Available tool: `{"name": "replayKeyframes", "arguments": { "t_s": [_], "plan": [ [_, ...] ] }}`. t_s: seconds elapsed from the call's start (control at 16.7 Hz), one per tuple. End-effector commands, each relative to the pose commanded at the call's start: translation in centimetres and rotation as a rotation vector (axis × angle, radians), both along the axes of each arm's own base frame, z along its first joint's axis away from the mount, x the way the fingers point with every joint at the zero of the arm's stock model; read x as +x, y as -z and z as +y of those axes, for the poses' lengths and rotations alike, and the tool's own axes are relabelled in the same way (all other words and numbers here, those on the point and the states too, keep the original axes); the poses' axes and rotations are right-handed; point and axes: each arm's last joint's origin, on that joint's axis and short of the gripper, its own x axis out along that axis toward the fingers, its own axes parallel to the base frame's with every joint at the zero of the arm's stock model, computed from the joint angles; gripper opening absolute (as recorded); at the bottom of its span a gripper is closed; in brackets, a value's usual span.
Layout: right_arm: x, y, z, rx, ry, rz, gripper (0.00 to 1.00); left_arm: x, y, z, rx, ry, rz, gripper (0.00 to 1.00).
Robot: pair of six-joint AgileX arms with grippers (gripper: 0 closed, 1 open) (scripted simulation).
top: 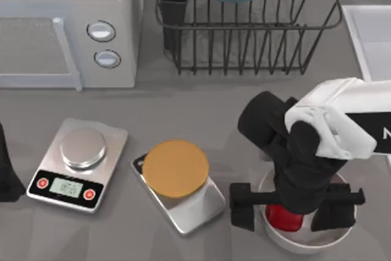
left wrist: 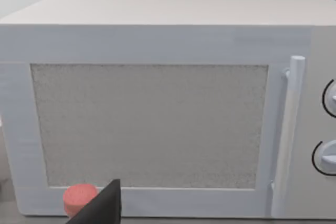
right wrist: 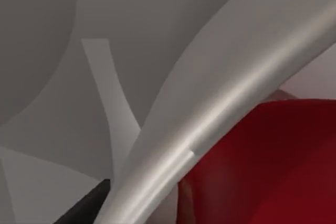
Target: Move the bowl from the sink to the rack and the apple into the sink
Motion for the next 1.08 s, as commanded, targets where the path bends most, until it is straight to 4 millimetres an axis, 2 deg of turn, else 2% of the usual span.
{"name": "replayKeyframes", "arguments": {
  "t_s": [0.42, 1.08],
  "plan": [
    [0.30, 0.36, 0.49, 0.007, -0.007, -0.068, 1.00, 0.00, 0.00, 0.00, 0.000, 0.000, 0.000, 1.00],
    [0.30, 0.36, 0.49, 0.007, -0.007, -0.068, 0.17, 0.00, 0.00, 0.00, 0.000, 0.000, 0.000, 1.00]
  ]
}}
